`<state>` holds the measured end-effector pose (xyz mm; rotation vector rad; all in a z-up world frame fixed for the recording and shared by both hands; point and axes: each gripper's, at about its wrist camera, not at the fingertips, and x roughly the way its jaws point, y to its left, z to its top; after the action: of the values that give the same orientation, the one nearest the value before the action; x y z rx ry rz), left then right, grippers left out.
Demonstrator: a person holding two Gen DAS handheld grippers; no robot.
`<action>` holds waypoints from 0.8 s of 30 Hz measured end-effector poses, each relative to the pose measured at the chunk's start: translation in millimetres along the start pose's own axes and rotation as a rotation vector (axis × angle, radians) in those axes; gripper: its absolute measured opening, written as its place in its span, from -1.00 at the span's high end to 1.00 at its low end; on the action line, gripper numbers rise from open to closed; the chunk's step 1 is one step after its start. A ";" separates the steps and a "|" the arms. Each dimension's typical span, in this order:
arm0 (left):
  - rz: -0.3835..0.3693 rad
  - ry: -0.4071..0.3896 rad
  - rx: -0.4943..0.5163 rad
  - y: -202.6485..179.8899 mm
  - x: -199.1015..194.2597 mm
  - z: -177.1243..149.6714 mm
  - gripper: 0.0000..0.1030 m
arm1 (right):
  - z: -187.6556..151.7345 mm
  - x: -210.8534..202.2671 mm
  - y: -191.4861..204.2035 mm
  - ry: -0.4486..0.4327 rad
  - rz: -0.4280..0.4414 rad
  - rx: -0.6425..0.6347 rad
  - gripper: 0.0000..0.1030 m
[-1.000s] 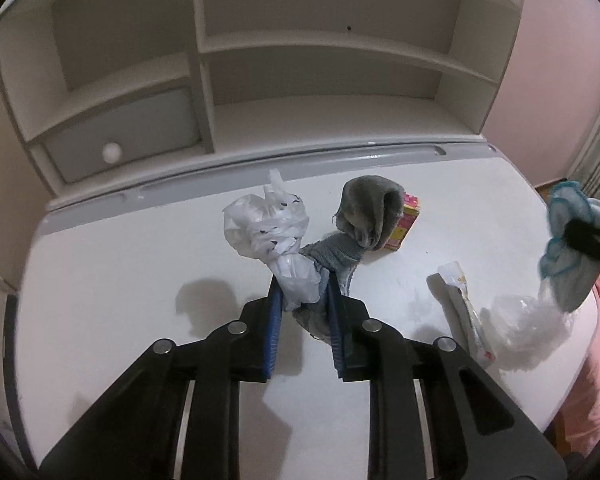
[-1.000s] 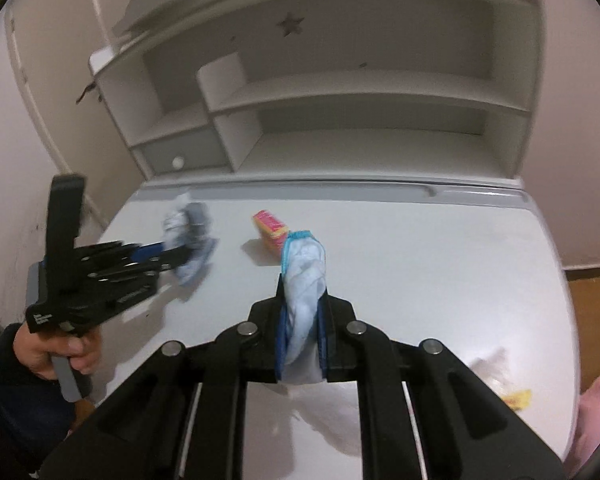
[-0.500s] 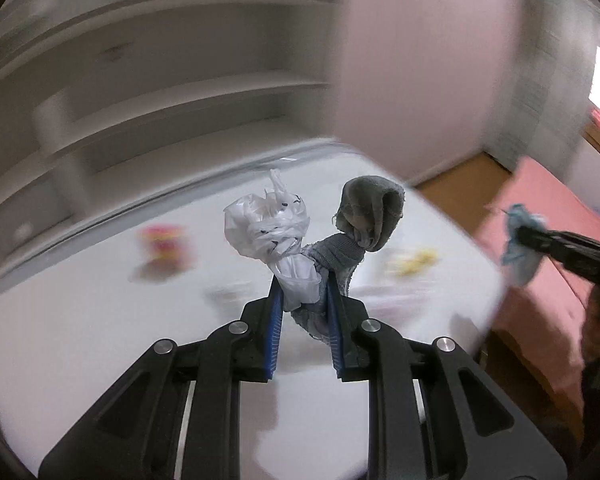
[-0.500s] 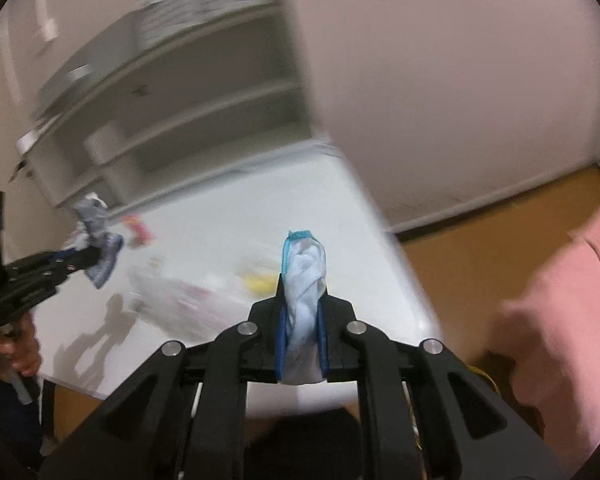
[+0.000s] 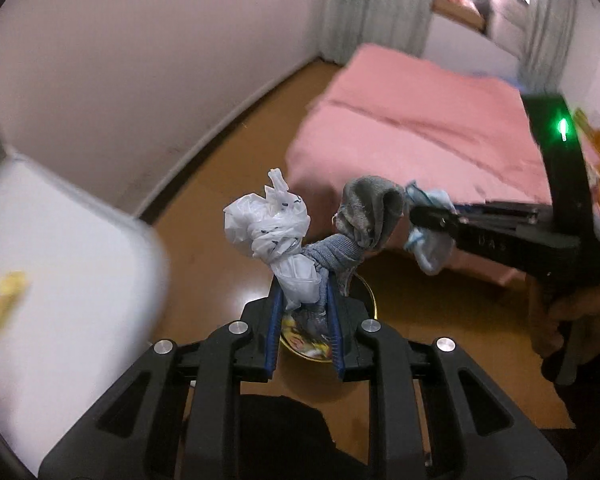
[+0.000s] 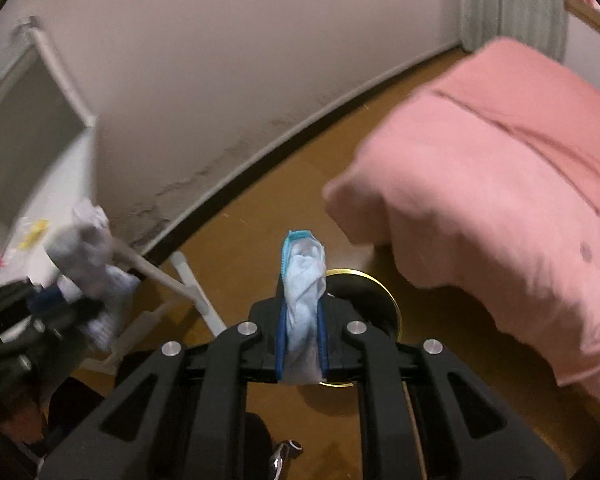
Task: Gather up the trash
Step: 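Carry the bag, gray sock and blue-white cloth over the black bin, then open the left tool dropping the bag and sock while the right tool releases the cloth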
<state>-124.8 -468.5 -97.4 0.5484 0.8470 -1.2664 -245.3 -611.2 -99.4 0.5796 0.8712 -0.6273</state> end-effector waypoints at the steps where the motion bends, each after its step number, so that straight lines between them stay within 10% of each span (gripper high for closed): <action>1: -0.008 0.019 0.003 -3.2 13.5 -1.4 0.62 | -3.8 12.2 -8.9 0.015 -0.009 0.014 0.76; 11: -0.036 0.231 -0.034 -16.5 150.1 -10.5 0.62 | -43.8 91.9 -54.1 0.171 -0.053 0.099 0.76; 20: -0.066 0.274 -0.062 -10.3 176.8 -22.6 0.58 | -51.9 99.8 -62.1 0.191 -0.038 0.141 0.76; 24: -0.067 0.261 -0.066 -9.5 177.4 -21.3 0.04 | -50.6 100.3 -67.1 0.189 -0.035 0.159 0.76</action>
<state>-126.5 -560.0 -251.1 0.6458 1.1289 -1.2394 -269.1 -648.0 -222.6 0.7778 1.0159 -0.6848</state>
